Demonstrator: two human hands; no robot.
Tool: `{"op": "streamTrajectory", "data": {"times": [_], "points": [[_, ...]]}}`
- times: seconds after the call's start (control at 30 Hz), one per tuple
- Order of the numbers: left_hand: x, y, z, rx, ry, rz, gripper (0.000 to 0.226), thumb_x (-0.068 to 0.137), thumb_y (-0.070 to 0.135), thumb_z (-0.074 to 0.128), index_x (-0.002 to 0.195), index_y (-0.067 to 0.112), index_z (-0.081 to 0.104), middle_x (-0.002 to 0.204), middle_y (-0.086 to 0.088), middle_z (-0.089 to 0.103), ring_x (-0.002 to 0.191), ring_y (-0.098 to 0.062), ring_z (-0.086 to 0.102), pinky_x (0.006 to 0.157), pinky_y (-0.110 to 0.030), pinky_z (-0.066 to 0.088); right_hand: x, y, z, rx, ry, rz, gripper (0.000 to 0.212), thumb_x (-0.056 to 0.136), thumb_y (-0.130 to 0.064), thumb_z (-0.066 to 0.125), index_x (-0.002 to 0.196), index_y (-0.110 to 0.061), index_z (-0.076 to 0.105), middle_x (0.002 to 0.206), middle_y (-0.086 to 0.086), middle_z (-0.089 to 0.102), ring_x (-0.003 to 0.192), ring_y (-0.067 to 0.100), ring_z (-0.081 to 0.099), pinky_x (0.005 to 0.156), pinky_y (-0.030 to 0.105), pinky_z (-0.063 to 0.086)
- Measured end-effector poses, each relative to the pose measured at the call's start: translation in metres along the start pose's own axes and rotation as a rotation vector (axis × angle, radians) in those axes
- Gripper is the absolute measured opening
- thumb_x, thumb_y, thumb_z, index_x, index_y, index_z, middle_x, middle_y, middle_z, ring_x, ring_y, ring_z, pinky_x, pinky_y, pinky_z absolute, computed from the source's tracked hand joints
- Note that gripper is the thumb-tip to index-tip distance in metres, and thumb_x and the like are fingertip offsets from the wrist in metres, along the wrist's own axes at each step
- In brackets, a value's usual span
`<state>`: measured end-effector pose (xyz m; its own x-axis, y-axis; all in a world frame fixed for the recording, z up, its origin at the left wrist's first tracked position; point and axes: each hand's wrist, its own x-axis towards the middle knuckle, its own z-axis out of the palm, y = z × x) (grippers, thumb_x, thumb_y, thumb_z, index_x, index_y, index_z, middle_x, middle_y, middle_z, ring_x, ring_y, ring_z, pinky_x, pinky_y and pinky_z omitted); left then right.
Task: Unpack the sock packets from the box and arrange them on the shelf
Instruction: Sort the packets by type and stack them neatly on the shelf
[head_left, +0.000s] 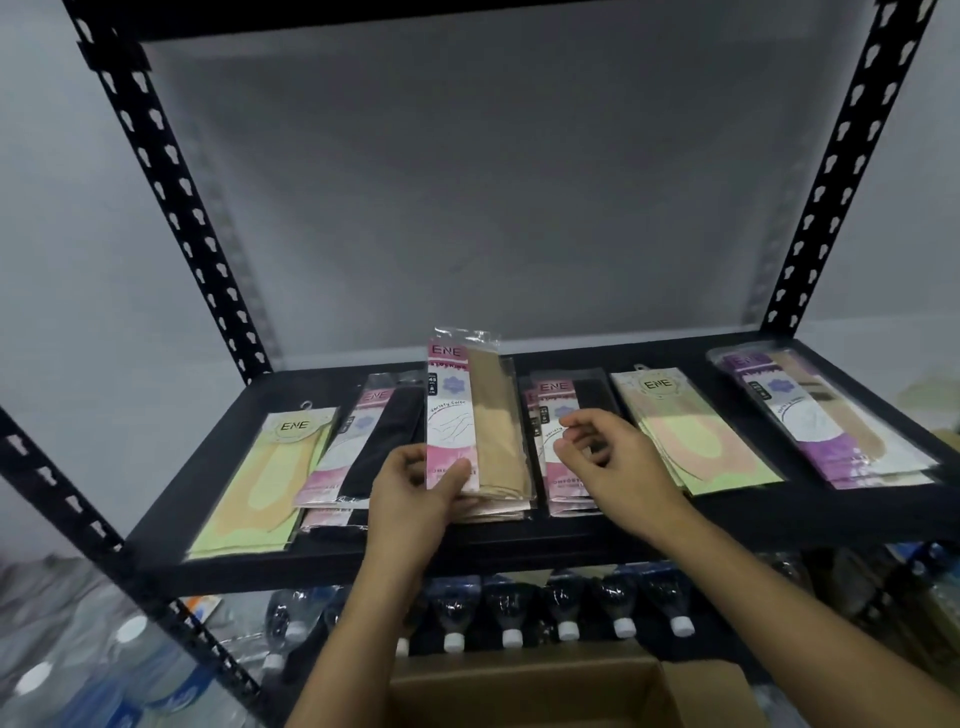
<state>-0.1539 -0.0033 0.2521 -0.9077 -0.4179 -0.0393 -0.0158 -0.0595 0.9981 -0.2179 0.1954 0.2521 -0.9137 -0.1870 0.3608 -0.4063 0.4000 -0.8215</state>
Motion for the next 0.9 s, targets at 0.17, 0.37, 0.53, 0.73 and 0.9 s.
{"op": "streamTrajectory", "data": {"times": [0.17, 0.37, 0.53, 0.73, 0.9], "points": [[0.011, 0.006, 0.001, 0.623, 0.141, 0.225, 0.030, 0.084, 0.035, 0.073, 0.104, 0.015, 0.064, 0.096, 0.000, 0.066, 0.081, -0.014, 0.065, 0.063, -0.018, 0.045, 0.000, 0.000, -0.002, -0.033, 0.032, -0.002, 0.025, 0.087, -0.022, 0.064, 0.111, -0.021, 0.061, 0.098, -0.006, 0.062, 0.089, 0.004, 0.057, 0.071, 0.007, 0.042], [0.014, -0.005, -0.003, 0.956, 0.130, 0.291, 0.052, 0.087, 0.051, 0.061, 0.118, 0.010, 0.064, 0.116, -0.006, 0.051, 0.111, -0.027, 0.052, 0.087, -0.040, 0.049, -0.002, 0.001, -0.003, -0.063, 0.028, -0.008, 0.025, 0.087, -0.021, 0.064, 0.112, -0.020, 0.062, 0.099, -0.006, 0.062, 0.092, 0.005, 0.057, 0.074, 0.010, 0.041], [0.018, -0.001, -0.017, 0.824, 0.134, 0.328, 0.049, 0.083, 0.055, 0.062, 0.115, 0.018, 0.066, 0.107, 0.000, 0.056, 0.106, -0.023, 0.054, 0.092, -0.046, 0.050, -0.003, -0.005, -0.001, -0.093, 0.031, -0.028, 0.023, 0.087, -0.020, 0.064, 0.110, -0.021, 0.061, 0.098, -0.007, 0.061, 0.092, 0.004, 0.056, 0.074, 0.009, 0.040], [0.025, 0.009, -0.060, 0.675, 0.240, 0.262, 0.024, 0.081, 0.052, 0.063, 0.097, 0.033, 0.062, 0.103, 0.007, 0.063, 0.103, -0.022, 0.059, 0.092, -0.050, 0.050, -0.001, -0.022, 0.016, -0.153, 0.041, -0.077, 0.020, 0.085, -0.018, 0.065, 0.105, -0.016, 0.065, 0.098, -0.004, 0.062, 0.090, 0.008, 0.057, 0.072, 0.010, 0.038], [0.030, 0.014, -0.109, 0.638, 0.308, 0.150, 0.027, 0.086, 0.040, 0.067, 0.107, 0.024, 0.064, 0.108, 0.005, 0.064, 0.100, -0.020, 0.061, 0.089, -0.040, 0.051, 0.010, -0.050, 0.052, -0.195, -0.037, -0.064, 0.015, 0.086, -0.022, 0.063, 0.097, -0.013, 0.066, 0.089, 0.001, 0.063, 0.085, 0.016, 0.059, 0.072, 0.020, 0.043]]}}
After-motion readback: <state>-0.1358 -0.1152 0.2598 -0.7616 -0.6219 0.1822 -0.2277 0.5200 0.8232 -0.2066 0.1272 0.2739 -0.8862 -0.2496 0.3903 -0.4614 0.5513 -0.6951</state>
